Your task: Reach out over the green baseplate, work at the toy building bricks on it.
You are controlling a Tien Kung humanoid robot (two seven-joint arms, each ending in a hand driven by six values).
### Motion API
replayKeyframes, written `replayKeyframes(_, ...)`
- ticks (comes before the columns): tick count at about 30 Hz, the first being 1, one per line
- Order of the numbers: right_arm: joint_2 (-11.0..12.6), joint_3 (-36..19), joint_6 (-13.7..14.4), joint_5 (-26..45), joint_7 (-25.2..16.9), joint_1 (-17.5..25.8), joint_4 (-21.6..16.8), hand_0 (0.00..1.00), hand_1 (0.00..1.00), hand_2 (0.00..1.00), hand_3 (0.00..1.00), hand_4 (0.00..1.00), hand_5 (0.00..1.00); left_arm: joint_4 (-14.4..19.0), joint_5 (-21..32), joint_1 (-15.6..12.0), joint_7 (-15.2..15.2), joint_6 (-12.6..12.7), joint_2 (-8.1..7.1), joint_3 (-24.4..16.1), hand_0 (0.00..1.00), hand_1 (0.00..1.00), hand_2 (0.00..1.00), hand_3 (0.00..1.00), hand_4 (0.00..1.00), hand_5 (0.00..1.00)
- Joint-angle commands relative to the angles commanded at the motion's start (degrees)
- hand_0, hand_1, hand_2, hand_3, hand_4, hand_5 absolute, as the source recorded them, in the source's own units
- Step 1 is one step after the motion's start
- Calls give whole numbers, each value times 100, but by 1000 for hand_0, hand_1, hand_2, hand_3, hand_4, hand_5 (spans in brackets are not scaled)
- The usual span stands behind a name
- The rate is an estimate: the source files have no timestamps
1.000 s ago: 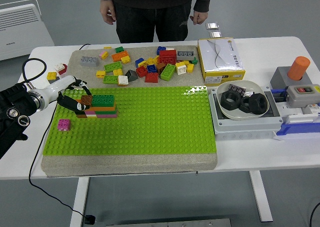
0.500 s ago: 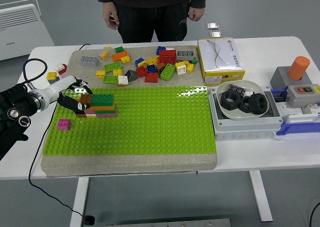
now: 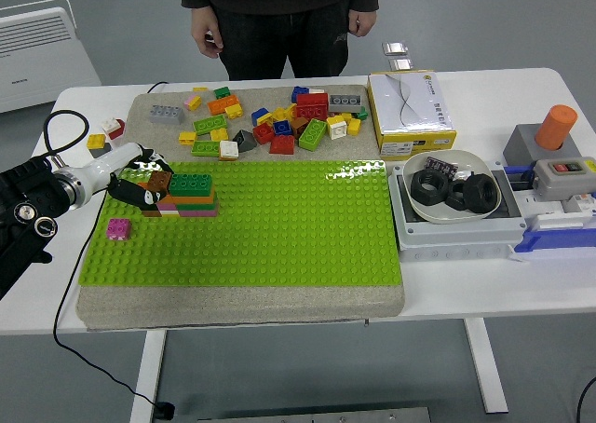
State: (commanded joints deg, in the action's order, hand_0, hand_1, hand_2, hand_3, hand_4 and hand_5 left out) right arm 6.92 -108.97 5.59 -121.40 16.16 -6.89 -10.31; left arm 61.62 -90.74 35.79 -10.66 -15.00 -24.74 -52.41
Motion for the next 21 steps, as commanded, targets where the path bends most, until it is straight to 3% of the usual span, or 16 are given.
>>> replayKeyframes(9, -5, 5, 1, 0, 4, 13, 0, 687, 648, 613, 730, 903, 998, 5, -10, -6, 16, -13, -6, 35, 933, 957, 944, 569, 526, 2)
replayKeyframes(10, -5, 10, 2, 3, 5, 13, 0, 687, 649, 613, 729, 904, 998, 4, -12, -6, 17, -15, -8, 41, 937, 961, 947, 583, 590, 2)
replayKeyframes(15, -9, 26, 6, 20, 8, 18, 0, 687, 649, 613, 729, 904, 998, 11, -42, -9, 25, -43, -15, 44, 937, 961, 947, 583, 590, 2)
replayKeyframes(16, -9, 29, 7, 23, 9, 18, 0, 688, 649, 614, 730, 903, 998, 14, -49, -8, 26, -47, -16, 41, 939, 960, 951, 609, 687, 2)
replayKeyframes(21, -7, 39, 8, 26, 11, 16, 0, 688, 649, 614, 730, 903, 998, 12, -65, -8, 32, -60, -19, 34, 939, 960, 951, 609, 687, 2)
